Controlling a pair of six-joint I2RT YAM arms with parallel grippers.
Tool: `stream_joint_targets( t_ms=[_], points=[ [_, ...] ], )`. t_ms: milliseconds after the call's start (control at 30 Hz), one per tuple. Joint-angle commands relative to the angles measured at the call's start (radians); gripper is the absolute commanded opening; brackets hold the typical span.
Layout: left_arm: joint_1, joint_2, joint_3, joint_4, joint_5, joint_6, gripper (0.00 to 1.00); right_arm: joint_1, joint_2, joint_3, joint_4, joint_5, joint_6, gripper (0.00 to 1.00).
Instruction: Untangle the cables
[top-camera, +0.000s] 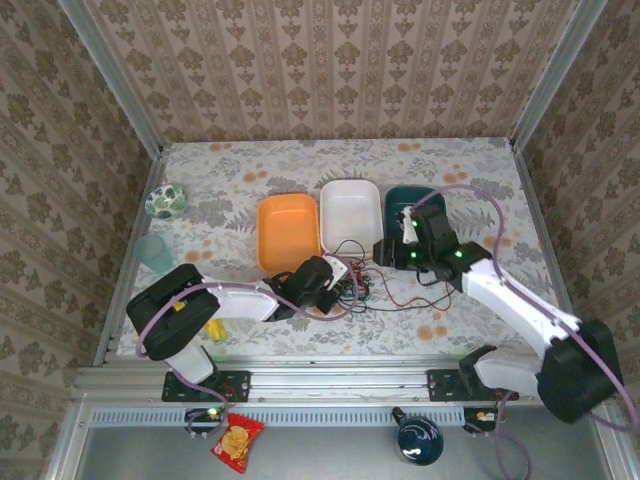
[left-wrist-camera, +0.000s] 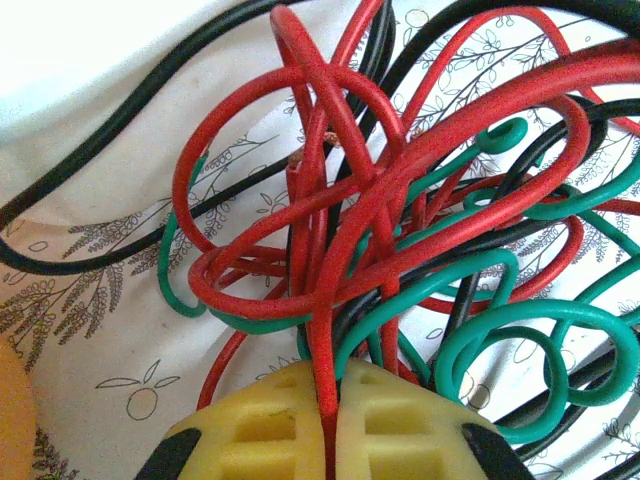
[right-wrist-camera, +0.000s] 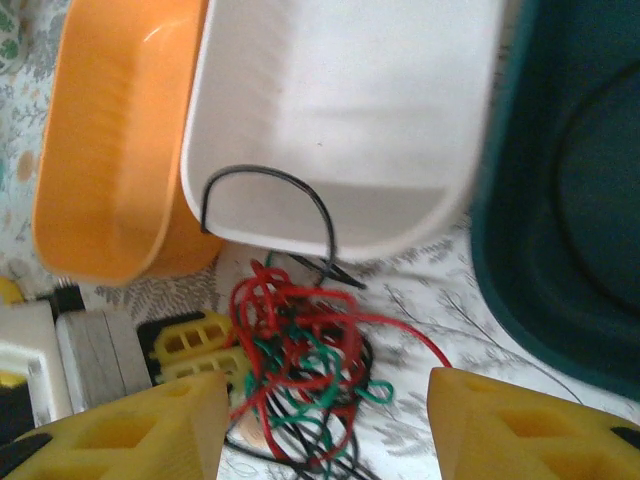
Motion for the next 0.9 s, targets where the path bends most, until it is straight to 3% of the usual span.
stream_joint_targets(
  t_ms=[0, 300, 567, 600, 767, 867],
  points=[
    [-0.001, 0.010, -0.005, -0.161, 0.025, 0.029, 0.00, 0.005, 0.136, 0.139, -0.097, -0.079, -0.122, 0.55],
    [-0.001, 0.007, 0.005, -0.163, 0.018, 0.037, 0.00, 0.007, 0.450, 0.343, -0.169, -0.114, -0.165, 0.55],
    [-0.002, 0.002, -0.010, -0.152, 0.004, 0.027, 0.00, 0.020, 0.520, 0.374, -0.095, -0.136, -0.120, 0.51],
    [-0.002, 0.002, -0.012, -0.151, -0.002, 0.027, 0.00, 0.021, 0.526, 0.376, -0.086, -0.133, -0.112, 0.47],
    [-0.001, -0.005, -0.029, -0.133, -0.021, 0.018, 0.00, 0.021, 0.529, 0.363, -0.040, -0.098, -0.089, 0.11],
    [-0.001, -0.005, -0.035, -0.123, -0.028, 0.012, 0.00, 0.019, 0.471, 0.339, -0.011, -0.061, -0.086, 0.00]
  ],
)
